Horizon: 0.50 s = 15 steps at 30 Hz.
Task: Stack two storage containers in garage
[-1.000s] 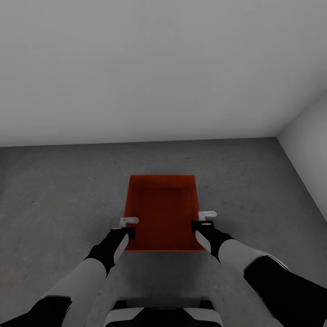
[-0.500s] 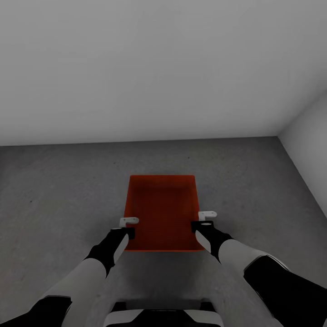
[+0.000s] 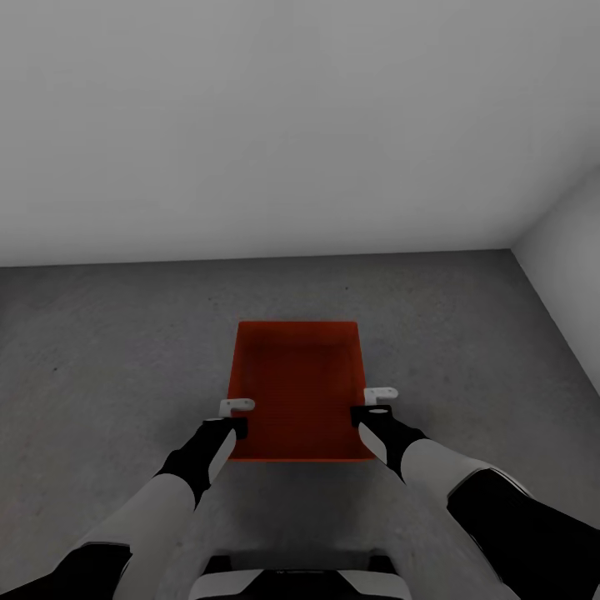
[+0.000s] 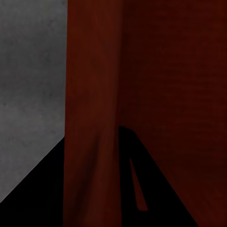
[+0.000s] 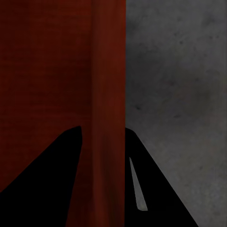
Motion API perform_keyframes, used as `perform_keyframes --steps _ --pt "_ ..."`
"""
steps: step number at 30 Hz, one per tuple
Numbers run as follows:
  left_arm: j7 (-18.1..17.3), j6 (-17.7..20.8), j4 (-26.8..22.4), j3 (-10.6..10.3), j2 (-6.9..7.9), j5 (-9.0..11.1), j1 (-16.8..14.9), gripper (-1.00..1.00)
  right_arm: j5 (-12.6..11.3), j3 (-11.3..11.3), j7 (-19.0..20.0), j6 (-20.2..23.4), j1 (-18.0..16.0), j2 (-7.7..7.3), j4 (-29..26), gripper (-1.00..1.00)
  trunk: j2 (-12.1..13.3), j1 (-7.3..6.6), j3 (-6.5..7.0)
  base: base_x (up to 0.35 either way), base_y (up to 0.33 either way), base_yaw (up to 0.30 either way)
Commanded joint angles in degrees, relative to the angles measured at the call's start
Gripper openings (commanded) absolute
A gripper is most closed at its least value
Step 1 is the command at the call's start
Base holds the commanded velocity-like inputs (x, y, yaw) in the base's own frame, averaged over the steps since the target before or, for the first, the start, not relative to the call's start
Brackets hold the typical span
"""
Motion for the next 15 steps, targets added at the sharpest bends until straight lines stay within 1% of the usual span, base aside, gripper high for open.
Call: perform_keyframes --steps 1,11,15 --pt "-0.31 0.09 -1.10 0.43 -0.65 1.42 -0.05 -1.00 -0.49 2.67 -0.27 0.40 0.04 -0.02 -0.07 -1.00 -0.42 0.22 -0.21 0.000 0.000 0.000" --pt "-0.44 0.08 -1.10 0.42 -0.64 1.42 -0.05 -1.00 -0.49 2.67 -0.27 0.40 0.04 -0.02 -0.07 -1.00 -4.44 2.42 -2.01 0.000 0.000 0.000" --pt "-0.45 0.08 -1.10 0.42 -0.65 1.42 -0.05 -1.00 -0.49 2.67 -0.27 0.40 0.04 -0.02 -0.07 -1.00 -4.44 2.42 -2.01 0.000 0.000 0.000"
